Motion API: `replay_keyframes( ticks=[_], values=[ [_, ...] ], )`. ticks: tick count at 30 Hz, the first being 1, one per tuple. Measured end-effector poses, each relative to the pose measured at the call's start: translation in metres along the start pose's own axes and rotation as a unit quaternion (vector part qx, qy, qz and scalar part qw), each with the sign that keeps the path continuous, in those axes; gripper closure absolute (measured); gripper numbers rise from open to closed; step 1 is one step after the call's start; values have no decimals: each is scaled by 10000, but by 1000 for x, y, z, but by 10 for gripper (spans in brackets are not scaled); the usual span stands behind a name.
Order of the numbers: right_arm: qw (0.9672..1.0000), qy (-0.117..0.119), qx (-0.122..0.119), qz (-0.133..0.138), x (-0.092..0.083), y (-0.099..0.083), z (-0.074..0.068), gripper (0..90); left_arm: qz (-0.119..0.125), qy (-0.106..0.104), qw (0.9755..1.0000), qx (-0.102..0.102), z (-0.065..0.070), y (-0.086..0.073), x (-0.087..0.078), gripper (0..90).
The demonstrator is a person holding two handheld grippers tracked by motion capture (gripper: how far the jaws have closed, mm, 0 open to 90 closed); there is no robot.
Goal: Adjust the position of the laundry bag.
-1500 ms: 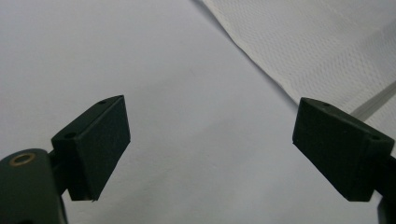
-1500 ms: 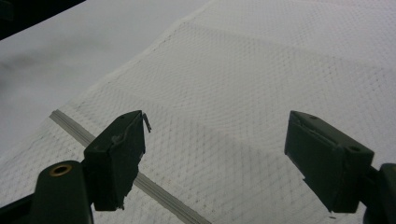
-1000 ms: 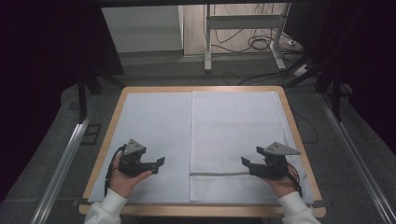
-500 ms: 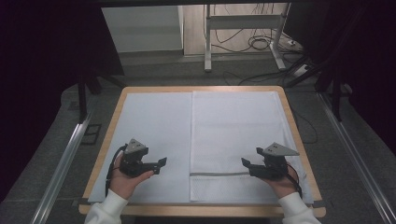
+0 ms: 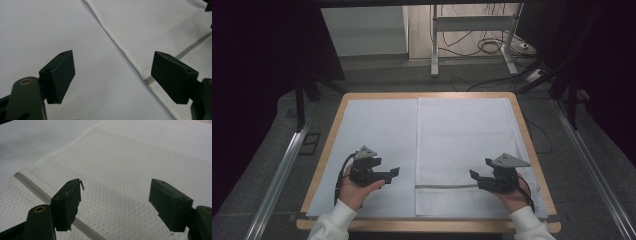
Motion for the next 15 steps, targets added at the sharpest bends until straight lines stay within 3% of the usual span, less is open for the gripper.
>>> replay_keyframes(
  ticks=[5, 10, 15],
  values=[
    [10000, -40, -41, -7, 1, 0, 1, 251, -127, -3, 9999, -4, 5, -3, 9, 205],
    [10000, -59, -51, -38, 2, -2, 2, 251, -285, -69, 9995, 120, 16, -6, 24, 216],
    [9999, -52, -83, -23, 2, -2, -1, 251, -347, -187, 9992, 55, 22, -8, 32, 230]
  ],
)
Point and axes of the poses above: each handheld gripper's, and its own axes: x roughly forward along the jaws, y roughly out of its top, z roughly to its right, the point moved 9 cm from there along x, roughly forward along the jaws, and after that the axes turned 2 degrees about -y, right-handed, at the moved point
